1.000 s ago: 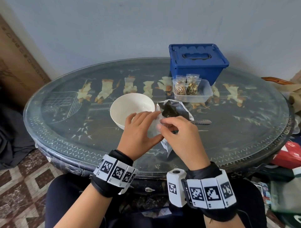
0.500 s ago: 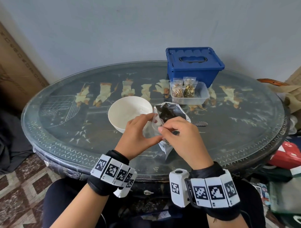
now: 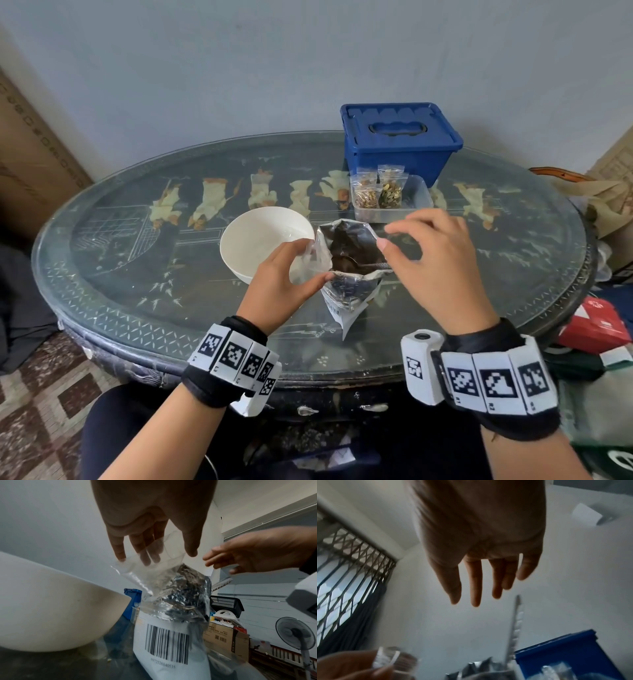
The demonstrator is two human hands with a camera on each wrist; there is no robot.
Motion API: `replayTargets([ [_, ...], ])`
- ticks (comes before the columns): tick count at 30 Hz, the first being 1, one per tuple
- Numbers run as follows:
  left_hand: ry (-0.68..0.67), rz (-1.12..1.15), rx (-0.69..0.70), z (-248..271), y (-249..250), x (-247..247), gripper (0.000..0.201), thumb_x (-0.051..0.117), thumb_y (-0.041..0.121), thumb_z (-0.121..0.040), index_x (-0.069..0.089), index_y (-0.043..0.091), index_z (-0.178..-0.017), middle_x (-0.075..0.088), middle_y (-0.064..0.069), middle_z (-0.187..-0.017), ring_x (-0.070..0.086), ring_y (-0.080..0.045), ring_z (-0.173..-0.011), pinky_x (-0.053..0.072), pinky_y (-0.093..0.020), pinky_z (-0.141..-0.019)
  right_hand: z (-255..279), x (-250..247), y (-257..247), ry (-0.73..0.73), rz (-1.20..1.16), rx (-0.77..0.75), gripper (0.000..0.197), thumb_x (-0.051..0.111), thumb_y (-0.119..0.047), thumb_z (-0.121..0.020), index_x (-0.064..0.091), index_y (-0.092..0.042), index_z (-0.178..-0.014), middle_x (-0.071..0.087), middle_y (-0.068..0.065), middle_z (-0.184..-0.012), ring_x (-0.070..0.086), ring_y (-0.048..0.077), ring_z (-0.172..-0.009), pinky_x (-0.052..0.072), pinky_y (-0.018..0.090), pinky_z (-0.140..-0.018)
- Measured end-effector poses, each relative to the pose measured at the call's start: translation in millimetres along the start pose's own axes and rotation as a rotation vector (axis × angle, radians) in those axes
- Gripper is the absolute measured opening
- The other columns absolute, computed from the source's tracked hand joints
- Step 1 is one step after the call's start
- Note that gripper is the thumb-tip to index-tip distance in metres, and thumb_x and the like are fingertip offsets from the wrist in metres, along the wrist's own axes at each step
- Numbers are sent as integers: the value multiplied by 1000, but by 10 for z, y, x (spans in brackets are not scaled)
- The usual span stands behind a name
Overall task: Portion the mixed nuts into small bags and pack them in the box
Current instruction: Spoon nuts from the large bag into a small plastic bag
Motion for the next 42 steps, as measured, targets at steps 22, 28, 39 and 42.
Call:
replayTargets([
  [22, 57, 74, -189, 72, -118, 199, 52, 70, 35, -78, 52, 13, -121, 62, 1, -114, 54, -8, -108, 35, -10, -88, -217, 231, 111, 8, -276, -177, 40, 38, -28, -95, 66, -1, -86, 66, 9, -70, 64, 21, -64, 48, 33, -62],
  [28, 49, 86, -202, 68, -106, 196, 47, 70, 32, -79, 53, 13, -119, 61, 1, -114, 55, -10, -108, 37, -15, -89, -175, 473, 198, -77, -243, -129, 33, 42, -18, -97, 62, 2, -80, 63, 11, -64, 60, 26, -60, 48, 41, -61],
  [39, 28, 83, -210, 59, -109, 195, 48, 69, 33, -80, 52, 14, -120, 61, 2, -114, 54, -8, -107, 36, -12, -89, -200, 549, 333, -22, -398, 205, 27, 39, -14, -98, 58, -13, -78, 64, 2, -65, 62, 0, -56, 54, 25, -65],
  [42, 30, 85, -204, 59, -105, 195, 48, 69, 31, -80, 52, 13, -120, 62, 1, -115, 54, -8, -106, 36, -12, -89, -207, 601, 298, -65, -434, 236, 28, 39, -15, -98, 58, -11, -79, 65, 4, -71, 65, 10, -60, 56, 36, -68],
])
Point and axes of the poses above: each hand's wrist, its own z-axis away from the middle knuckle, its own x-axis out of the palm, y = z × x, the point moved 5 cm from there along -z, towards the middle knuckle
